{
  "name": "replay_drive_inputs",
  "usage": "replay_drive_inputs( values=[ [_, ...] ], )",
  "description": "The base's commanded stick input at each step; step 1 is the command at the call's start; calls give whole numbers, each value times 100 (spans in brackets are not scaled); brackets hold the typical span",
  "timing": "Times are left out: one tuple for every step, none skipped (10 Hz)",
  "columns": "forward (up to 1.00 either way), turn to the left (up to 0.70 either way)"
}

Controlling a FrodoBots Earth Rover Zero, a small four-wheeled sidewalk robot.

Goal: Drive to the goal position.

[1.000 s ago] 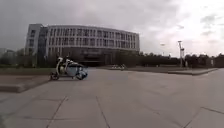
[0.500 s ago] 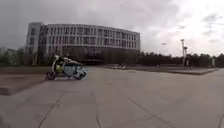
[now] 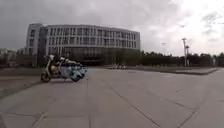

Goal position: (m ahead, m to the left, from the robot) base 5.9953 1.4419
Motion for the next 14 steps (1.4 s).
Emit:
replay_drive_inputs(
  values=[
    [70,0],
    [70,0],
    [70,0],
    [70,0],
    [70,0],
    [70,0],
    [70,0],
    [70,0],
    [70,0],
    [70,0],
    [70,0],
    [70,0],
    [70,0],
    [70,0]
  ],
)
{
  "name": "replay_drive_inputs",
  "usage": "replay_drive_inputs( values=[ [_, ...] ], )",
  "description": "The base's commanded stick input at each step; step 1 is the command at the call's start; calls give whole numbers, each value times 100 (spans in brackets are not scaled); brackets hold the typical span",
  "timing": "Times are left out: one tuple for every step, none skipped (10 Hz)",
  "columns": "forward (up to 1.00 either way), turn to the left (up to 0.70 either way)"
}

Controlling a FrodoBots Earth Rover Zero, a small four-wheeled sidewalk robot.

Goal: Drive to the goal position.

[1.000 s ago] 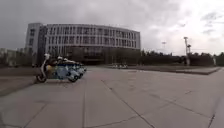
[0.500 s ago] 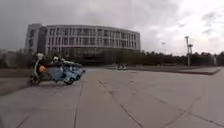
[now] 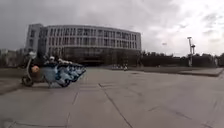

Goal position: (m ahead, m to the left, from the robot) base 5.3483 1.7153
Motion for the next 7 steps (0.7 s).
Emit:
replay_drive_inputs(
  values=[
    [70,0],
    [70,0],
    [70,0],
    [70,0],
    [70,0],
    [70,0],
    [70,0]
  ],
)
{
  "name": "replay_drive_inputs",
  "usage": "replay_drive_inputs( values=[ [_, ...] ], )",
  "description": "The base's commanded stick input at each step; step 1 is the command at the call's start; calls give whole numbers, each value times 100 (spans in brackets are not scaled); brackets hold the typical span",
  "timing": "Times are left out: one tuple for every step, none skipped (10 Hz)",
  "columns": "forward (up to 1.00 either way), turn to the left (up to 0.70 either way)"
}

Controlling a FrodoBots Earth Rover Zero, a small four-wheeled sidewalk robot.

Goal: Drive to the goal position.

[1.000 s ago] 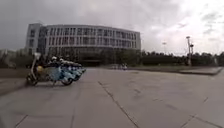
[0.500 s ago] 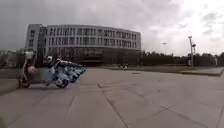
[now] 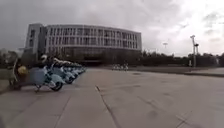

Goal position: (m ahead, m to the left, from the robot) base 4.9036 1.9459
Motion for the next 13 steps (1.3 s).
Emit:
replay_drive_inputs(
  values=[
    [70,0],
    [70,0],
    [70,0],
    [70,0],
    [70,0],
    [70,0],
    [70,0],
    [70,0],
    [70,0],
    [70,0],
    [70,0],
    [70,2],
    [70,17]
  ],
)
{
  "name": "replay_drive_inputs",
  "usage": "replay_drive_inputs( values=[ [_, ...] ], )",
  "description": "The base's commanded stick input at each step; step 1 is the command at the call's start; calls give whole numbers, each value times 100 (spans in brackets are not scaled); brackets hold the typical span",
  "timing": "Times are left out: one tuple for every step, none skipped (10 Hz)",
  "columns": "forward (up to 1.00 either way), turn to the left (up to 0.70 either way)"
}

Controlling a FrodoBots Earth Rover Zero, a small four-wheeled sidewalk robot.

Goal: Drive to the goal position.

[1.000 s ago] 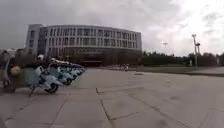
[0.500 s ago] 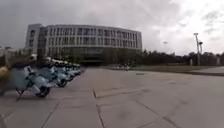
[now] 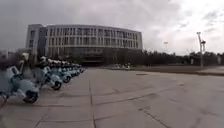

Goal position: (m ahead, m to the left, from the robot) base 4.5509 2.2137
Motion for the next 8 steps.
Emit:
replay_drive_inputs(
  values=[
    [70,29],
    [70,35],
    [70,28],
    [70,9],
    [70,0],
    [70,0],
    [70,0],
    [70,0]
  ],
)
